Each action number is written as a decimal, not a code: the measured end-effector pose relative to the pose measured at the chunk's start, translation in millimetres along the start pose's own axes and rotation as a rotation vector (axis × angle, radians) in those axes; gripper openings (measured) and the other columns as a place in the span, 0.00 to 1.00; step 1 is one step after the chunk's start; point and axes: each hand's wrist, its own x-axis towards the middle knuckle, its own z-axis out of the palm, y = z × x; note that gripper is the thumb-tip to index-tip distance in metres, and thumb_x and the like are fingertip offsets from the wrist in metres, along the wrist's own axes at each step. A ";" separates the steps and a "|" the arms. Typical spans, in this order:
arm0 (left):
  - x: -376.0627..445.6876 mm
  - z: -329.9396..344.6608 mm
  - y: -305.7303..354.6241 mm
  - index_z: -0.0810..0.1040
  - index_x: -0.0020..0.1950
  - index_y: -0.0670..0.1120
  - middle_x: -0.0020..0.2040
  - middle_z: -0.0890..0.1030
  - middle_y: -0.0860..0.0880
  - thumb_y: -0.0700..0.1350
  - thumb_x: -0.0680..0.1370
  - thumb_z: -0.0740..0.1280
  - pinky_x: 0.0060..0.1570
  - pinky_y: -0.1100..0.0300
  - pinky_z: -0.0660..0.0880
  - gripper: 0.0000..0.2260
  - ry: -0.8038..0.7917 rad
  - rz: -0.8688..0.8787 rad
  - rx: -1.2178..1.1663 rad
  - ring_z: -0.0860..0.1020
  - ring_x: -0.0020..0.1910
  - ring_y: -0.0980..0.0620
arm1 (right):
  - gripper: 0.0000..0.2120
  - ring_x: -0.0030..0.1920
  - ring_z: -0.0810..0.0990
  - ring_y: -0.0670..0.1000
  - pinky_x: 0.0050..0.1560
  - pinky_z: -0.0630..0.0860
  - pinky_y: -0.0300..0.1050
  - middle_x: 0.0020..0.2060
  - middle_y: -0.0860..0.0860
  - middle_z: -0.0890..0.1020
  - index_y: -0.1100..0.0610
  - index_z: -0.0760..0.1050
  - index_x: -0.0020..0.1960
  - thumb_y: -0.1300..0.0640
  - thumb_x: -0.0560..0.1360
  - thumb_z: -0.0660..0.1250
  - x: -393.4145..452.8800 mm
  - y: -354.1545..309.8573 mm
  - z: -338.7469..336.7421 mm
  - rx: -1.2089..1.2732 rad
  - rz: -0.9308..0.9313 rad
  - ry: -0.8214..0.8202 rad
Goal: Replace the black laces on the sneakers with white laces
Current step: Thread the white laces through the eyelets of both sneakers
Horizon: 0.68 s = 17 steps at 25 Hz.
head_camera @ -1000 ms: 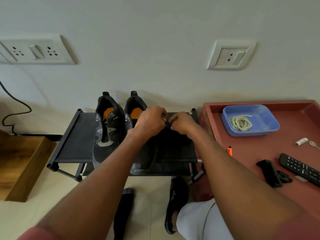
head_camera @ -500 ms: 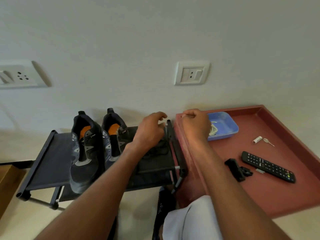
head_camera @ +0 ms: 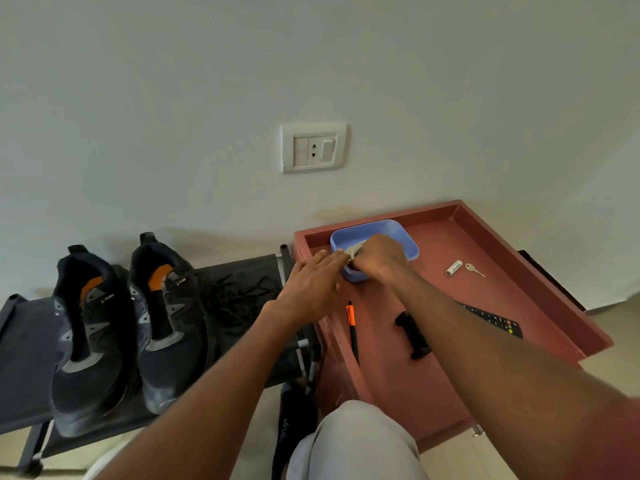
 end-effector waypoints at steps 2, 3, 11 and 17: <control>-0.3 -0.6 -3.6 0.55 0.84 0.52 0.83 0.60 0.50 0.40 0.82 0.62 0.78 0.42 0.53 0.32 0.015 0.004 -0.037 0.54 0.83 0.47 | 0.14 0.41 0.79 0.55 0.31 0.65 0.44 0.41 0.53 0.81 0.58 0.76 0.42 0.48 0.80 0.67 -2.8 -1.0 -6.4 0.153 0.039 0.059; -2.1 -3.8 -4.3 0.56 0.84 0.51 0.83 0.62 0.49 0.40 0.83 0.63 0.78 0.43 0.55 0.31 0.047 -0.001 -0.061 0.56 0.82 0.46 | 0.16 0.38 0.77 0.55 0.31 0.64 0.44 0.36 0.52 0.79 0.57 0.75 0.38 0.48 0.81 0.68 -7.3 -1.7 -12.8 0.286 0.061 0.102; -41.8 -64.7 -26.3 0.65 0.79 0.52 0.71 0.76 0.53 0.52 0.85 0.64 0.56 0.68 0.72 0.22 0.462 -0.242 -0.829 0.76 0.66 0.55 | 0.10 0.32 0.78 0.47 0.32 0.71 0.41 0.33 0.52 0.82 0.61 0.79 0.41 0.60 0.81 0.69 -105.5 -64.6 -100.4 1.316 -0.127 0.084; -128.5 -114.8 -45.3 0.71 0.76 0.51 0.62 0.85 0.46 0.70 0.81 0.51 0.69 0.44 0.73 0.32 0.480 -0.292 -1.382 0.81 0.66 0.47 | 0.08 0.37 0.84 0.51 0.35 0.77 0.42 0.38 0.55 0.85 0.59 0.82 0.51 0.55 0.82 0.68 -163.1 -152.7 -83.6 1.583 -0.206 -0.379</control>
